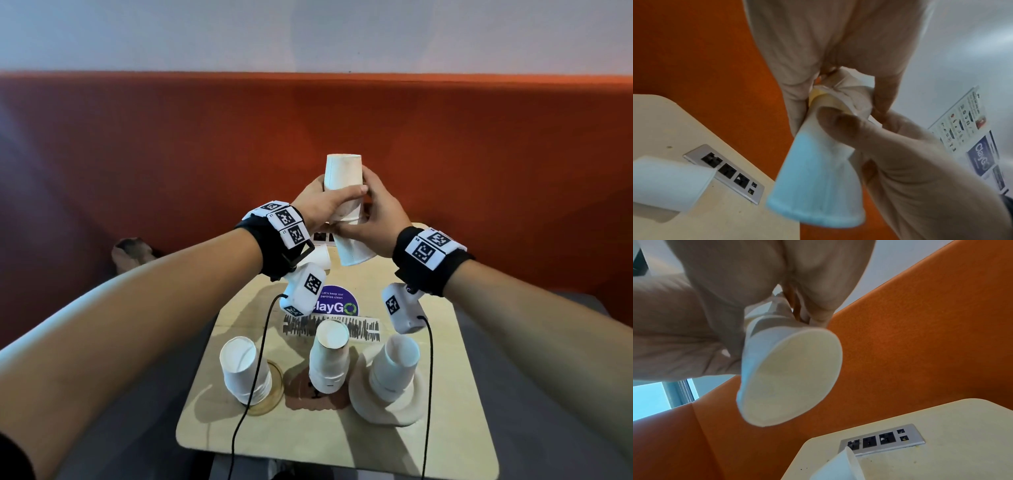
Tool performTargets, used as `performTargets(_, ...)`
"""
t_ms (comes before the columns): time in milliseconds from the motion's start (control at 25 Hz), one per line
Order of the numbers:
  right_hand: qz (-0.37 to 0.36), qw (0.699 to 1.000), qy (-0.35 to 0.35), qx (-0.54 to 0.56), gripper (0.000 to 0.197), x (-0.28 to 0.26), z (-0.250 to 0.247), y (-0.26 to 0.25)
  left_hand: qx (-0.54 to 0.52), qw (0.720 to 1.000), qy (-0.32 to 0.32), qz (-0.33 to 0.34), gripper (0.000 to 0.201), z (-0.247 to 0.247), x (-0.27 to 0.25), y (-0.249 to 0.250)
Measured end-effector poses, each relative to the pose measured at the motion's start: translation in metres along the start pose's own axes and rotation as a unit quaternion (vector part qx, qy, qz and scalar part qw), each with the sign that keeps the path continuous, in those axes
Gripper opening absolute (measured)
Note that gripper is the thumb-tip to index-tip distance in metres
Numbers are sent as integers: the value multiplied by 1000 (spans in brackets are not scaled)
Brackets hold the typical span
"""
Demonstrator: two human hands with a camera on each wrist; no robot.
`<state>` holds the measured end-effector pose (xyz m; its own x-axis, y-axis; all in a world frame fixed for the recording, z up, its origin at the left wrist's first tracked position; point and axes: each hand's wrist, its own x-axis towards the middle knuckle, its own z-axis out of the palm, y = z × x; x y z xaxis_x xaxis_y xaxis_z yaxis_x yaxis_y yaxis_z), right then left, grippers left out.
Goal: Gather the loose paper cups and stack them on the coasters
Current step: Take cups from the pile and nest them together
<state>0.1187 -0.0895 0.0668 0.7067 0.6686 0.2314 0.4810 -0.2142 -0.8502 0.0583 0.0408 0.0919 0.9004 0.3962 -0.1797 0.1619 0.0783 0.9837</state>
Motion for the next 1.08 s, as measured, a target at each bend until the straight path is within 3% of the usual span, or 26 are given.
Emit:
performTargets(160,4,997,68,48,110,11,5,0,-26,999,36,13,54,0,6,5)
performTargets(320,10,990,120,69,107,15,9,-5,-37,997,-13,-71,47,-9,3,10)
performTargets(400,6,993,105,47,105,15,9,-9,-23,996,-23,-79,43,-13,4,9)
performTargets(600,66,988,6,-138,107,5,-3,-11,-70,995,58,-50,57,-26,18,16)
performTargets(680,94,976,11,-196,103,1,-9,-13,-87,994,31,-65,57,-31,17,16)
performTargets(840,66,987,47,-140,117,6,-7,-16,18,992,-66,-103,46,-24,1,9)
performTargets(960,39,994,-14,-103,127,7,-1,-19,28,996,-50,-65,26,-18,-1,3)
performTargets(1080,31,996,-35,-76,102,3,-2,-16,164,985,-52,1,31,-30,5,-1)
